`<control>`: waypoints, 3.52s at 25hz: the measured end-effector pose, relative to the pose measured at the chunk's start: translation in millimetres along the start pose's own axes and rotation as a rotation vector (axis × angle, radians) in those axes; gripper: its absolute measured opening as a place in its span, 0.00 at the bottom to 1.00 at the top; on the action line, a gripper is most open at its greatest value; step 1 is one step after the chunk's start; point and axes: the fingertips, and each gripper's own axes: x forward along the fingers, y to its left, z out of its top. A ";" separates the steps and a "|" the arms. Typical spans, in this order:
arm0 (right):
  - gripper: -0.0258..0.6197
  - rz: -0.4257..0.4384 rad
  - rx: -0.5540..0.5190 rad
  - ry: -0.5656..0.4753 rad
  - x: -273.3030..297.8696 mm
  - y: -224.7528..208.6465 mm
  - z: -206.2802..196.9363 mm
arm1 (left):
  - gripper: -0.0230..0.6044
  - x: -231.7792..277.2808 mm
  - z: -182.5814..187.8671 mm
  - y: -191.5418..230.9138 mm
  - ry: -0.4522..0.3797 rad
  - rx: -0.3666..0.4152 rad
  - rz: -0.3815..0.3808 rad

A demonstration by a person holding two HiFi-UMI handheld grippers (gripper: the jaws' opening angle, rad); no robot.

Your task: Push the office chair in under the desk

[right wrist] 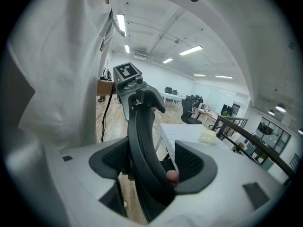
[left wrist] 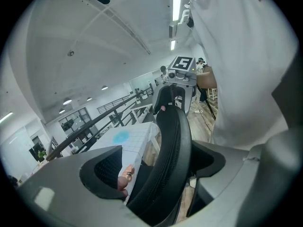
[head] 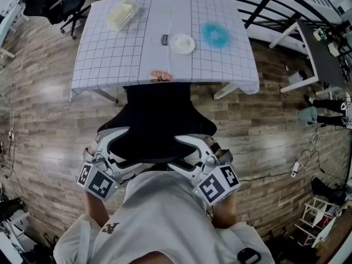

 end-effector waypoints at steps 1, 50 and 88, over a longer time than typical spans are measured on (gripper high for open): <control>0.52 0.002 -0.003 0.000 -0.6 -2.2 -1.1 | 0.71 1.9 0.7 1.3 0.002 -0.002 0.001; 0.52 -0.023 0.004 0.001 56.6 -98.4 9.7 | 0.71 13.9 -28.2 107.8 -0.056 0.024 -0.032; 0.53 -0.014 -0.011 0.019 92.6 -153.5 12.6 | 0.71 23.7 -50.0 166.7 -0.043 0.010 -0.048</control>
